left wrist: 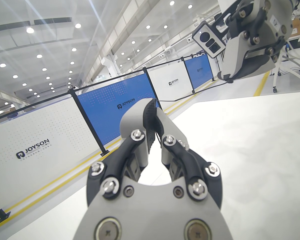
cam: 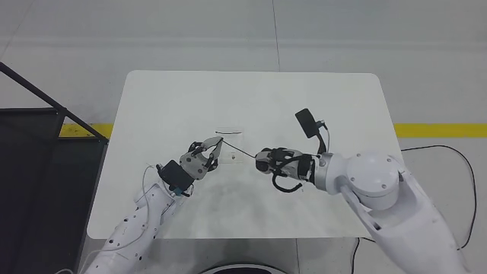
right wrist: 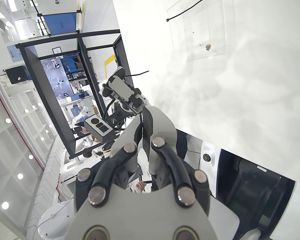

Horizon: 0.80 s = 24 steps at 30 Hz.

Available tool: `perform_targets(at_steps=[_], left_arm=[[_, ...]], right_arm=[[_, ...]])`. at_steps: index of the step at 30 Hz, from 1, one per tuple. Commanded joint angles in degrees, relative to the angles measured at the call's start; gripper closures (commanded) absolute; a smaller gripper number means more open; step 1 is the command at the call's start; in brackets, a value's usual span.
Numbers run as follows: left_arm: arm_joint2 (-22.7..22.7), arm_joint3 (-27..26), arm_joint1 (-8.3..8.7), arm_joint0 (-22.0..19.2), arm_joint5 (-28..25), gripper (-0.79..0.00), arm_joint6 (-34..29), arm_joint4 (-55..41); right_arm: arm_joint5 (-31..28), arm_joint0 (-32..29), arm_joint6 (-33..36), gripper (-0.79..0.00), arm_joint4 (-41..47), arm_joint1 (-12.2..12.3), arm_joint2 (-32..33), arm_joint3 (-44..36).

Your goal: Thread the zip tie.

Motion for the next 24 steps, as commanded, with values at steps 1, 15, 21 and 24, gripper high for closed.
perform_targets(at_steps=[1, 15, 21, 24], left_arm=[[0.0, 0.0, 0.00, 0.0, 0.0, 0.000, 0.0, 0.0], [0.1, -1.1, -0.02, 0.5, -1.5, 0.000, -1.9, -1.2], [-1.2, -2.3, 0.28, 1.0, -4.8, 0.000, -2.4, -3.0], [-1.3, -2.5, 0.36, 1.2, -5.1, 0.000, -2.2, -2.7]], right_arm=[[-0.1, 0.0, 0.1, 0.000, -0.1, 0.0, 0.0, 0.0], [-0.5, -0.4, 0.4, 0.000, -0.5, 0.2, 0.1, -0.4], [-1.7, -1.4, 0.7, 0.000, -0.7, 0.5, 0.5, -1.0], [-2.6, -2.2, 0.6, 0.000, -0.6, 0.6, 1.0, -1.3]])
